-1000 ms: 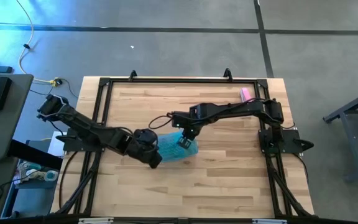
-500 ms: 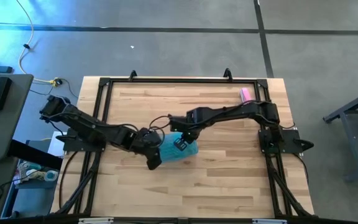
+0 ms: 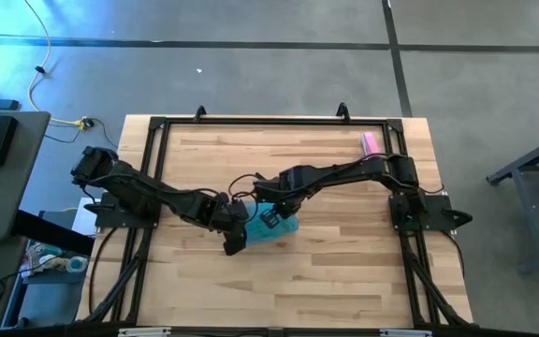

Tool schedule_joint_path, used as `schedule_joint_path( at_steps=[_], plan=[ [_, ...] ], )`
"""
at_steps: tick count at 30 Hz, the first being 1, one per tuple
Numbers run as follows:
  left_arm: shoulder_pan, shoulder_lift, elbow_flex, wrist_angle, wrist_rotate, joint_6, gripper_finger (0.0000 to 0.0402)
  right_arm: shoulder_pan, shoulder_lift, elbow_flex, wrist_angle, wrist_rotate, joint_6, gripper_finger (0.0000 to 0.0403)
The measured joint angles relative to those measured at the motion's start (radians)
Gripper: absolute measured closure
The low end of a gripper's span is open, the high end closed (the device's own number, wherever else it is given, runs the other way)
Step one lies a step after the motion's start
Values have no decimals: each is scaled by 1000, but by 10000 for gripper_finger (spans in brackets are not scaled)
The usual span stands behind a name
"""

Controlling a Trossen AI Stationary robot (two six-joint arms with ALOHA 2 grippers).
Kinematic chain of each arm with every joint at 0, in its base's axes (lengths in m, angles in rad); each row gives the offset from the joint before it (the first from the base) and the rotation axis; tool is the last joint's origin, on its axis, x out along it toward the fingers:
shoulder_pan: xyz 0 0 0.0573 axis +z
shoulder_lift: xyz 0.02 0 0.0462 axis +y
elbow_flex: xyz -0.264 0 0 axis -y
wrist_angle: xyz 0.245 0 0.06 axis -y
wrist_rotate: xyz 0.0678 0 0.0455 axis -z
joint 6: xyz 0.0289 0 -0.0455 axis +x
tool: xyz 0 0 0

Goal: Pack school essentials
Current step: Close the supply box

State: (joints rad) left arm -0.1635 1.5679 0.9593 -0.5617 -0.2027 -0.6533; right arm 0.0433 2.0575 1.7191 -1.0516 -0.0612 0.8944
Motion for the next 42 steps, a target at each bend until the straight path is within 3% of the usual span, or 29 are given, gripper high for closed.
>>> schedule_joint_path(
  at_steps=[23, 33, 42],
  plan=[
    [69, 15, -19, -52, -17, 186, 401, 60, 43, 2, 54, -46, 177, 403],
    [54, 13, -21, -47, -11, 186, 401, 52, 44, 1, 54, -37, 181, 403],
    [53, -70, -26, -69, 45, 181, 401, 53, 28, -1, 59, -20, 171, 403]
  ],
)
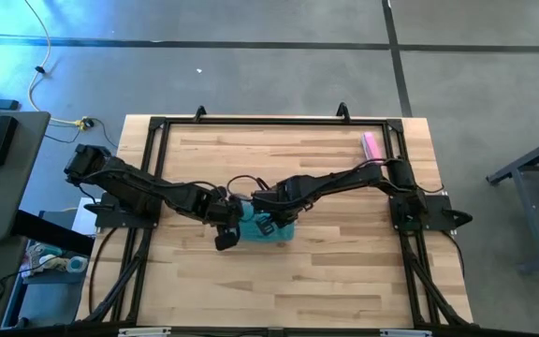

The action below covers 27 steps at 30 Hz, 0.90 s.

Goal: Pack school essentials
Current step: Close the supply box, then return to Home Position

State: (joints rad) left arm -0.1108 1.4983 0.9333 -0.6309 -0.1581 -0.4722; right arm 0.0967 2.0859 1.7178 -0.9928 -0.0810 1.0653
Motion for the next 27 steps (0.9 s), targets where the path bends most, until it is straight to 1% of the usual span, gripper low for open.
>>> schedule_joint_path(
  at_steps=[4, 8, 13, 16, 21, 24, 27],
  plan=[
    [1, -49, 2, -20, 14, -2, 401, 0, -44, -2, -4, 30, 0, 403],
    [0, -111, 3, -44, 52, -1, 401, 0, -82, -2, -5, 69, 0, 403],
    [0, -235, 3, -79, 90, 10, 401, 9, -150, -1, 14, 146, -19, 403],
    [0, -327, 2, -68, 95, 35, 401, 12, -196, -1, 37, 201, -55, 403],
    [0, -495, -60, 57, 98, 67, 401, 11, -282, 0, 135, 260, -203, 403],
    [0, -608, -156, 194, 100, 74, 401, 16, -334, 0, 212, 295, -351, 403],
    [0, -729, -278, 325, 109, 82, 401, 19, -381, 1, 294, 300, -520, 403]
  ],
)
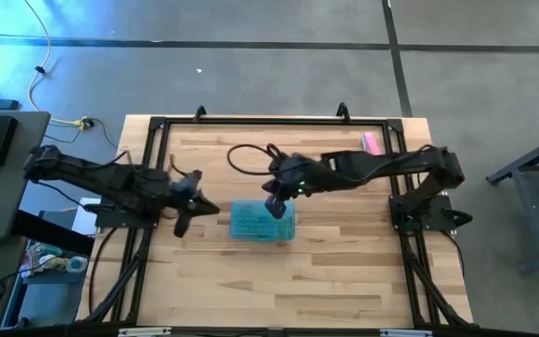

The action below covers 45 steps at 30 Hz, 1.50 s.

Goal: Pack school essentials
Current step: Return to Home Position

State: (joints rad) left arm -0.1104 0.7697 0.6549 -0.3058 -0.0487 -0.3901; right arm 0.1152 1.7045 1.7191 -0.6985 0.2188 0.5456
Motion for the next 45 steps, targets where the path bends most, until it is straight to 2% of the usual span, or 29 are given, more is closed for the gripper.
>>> schedule_joint_path(
  at_steps=[3, 9, 17, 20, 23, 25, 35, 38, 45],
  plan=[
    [6, -122, -121, 97, 15, 1, 401, 5, -44, 0, 54, -10, -112, 403],
    [7, -345, -324, 259, 7, 16, 401, 5, -125, 0, 69, -8, -235, 402],
    [7, -605, -513, 369, -7, 43, 401, 4, -227, 0, -23, 0, -359, 402],
    [7, -683, -577, 447, -26, 30, 401, 5, -279, 0, -70, 41, -390, 402],
    [7, -739, -638, 504, -40, 26, 401, 5, -335, 0, -127, 81, -398, 402],
    [7, -765, -645, 484, -45, 27, 401, 5, -369, 0, -163, 101, -402, 402],
    [43, -765, -643, 468, -55, 56, 401, 1, -435, -12, -315, 87, -488, 402],
    [46, -764, -643, 465, -65, 61, 401, -16, -498, -129, -278, 67, -499, 402],
    [45, -764, -643, 447, -68, 61, 401, -70, -807, -576, 32, -57, -436, 402]
  ],
)
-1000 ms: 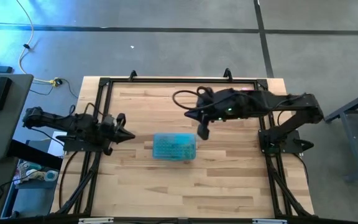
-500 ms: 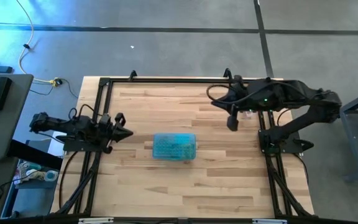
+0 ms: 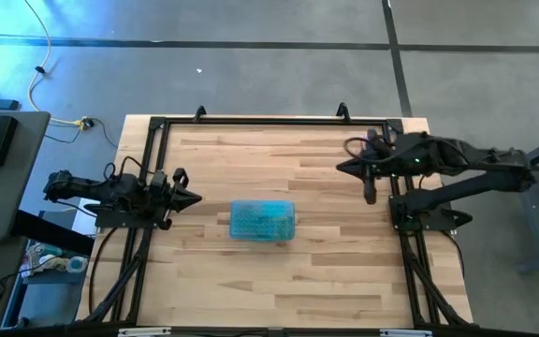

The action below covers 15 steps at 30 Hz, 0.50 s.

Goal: Pack school essentials
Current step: Return to Home Position

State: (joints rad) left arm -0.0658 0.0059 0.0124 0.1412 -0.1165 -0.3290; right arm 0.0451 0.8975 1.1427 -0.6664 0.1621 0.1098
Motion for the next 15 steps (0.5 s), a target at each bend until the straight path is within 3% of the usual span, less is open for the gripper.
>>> schedule_joint_path(
  at_steps=[6, 15],
  plan=[
    [0, 0, 0, -5, 0, 0, 401, -1, -246, -354, 280, 64, 27, 402],
    [0, 0, 0, -6, 0, 0, 401, -1, -482, -758, 568, 69, 51, 402]
  ],
)
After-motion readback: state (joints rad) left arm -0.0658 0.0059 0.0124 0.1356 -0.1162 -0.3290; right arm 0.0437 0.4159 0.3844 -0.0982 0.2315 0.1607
